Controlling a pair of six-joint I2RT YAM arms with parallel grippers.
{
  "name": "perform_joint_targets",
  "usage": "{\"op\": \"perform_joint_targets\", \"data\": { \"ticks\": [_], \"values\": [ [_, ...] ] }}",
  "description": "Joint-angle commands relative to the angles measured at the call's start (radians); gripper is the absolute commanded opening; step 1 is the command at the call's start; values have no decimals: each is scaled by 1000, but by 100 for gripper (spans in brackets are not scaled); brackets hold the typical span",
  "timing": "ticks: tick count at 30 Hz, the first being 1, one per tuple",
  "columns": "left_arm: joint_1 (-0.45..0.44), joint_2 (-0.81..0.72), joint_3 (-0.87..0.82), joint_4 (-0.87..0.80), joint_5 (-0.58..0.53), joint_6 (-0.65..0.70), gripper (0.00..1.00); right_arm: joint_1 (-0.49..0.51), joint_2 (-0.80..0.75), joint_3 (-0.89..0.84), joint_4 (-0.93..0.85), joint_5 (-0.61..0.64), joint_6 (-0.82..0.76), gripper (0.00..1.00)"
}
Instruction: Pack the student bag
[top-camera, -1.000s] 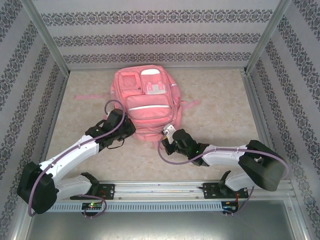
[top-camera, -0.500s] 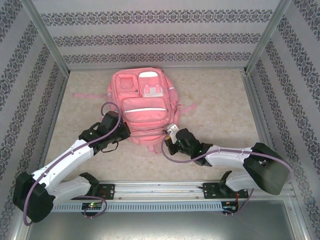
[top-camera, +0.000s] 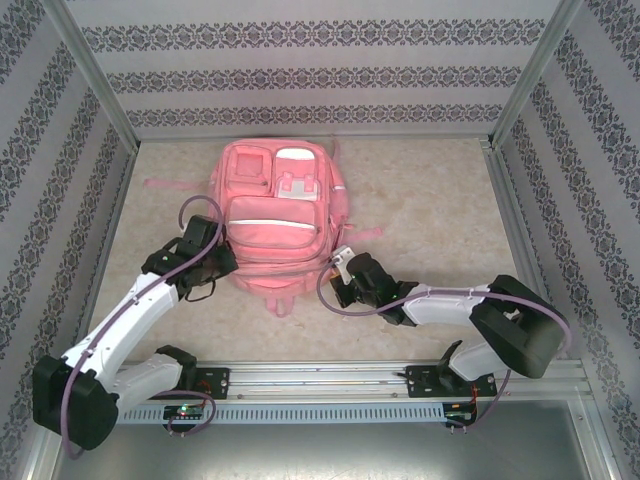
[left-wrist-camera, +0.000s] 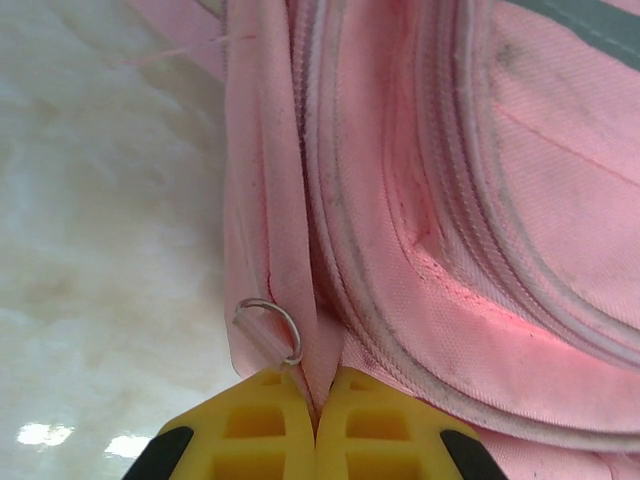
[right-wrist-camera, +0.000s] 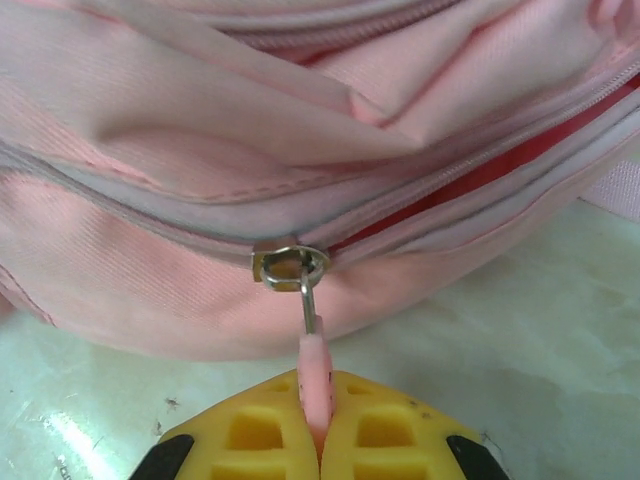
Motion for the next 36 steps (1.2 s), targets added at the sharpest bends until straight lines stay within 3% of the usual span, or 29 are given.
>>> {"op": "perform_joint_targets", "data": {
  "ticks": [1, 6, 10, 14, 20, 25, 30, 36],
  "values": [
    [86, 40, 79, -44, -149, 38, 1, 9, 34, 20, -29, 15, -27, 0],
    [183, 191, 170, -4, -74, -11, 20, 104, 99, 85, 4, -37, -111, 0],
    [203, 308, 292, -71, -42, -32, 44, 136, 144, 138, 18, -46, -140, 0],
    [197, 230, 259, -98, -3, -101, 58, 138, 168, 164, 41, -77, -140, 0],
    [65, 91, 165, -142, 44, -315, 60, 140, 184, 170, 76, -78, -127, 0],
    [-38, -13, 24, 43, 93, -566, 65, 140, 195, 161, 99, -79, -120, 0],
    [-148, 33, -4, 149, 61, -657, 62, 140, 188, 149, 109, -62, -118, 0],
    [-266, 82, 4, 109, 30, -748, 62, 140, 167, 134, 107, -29, -128, 0]
  ]
}}
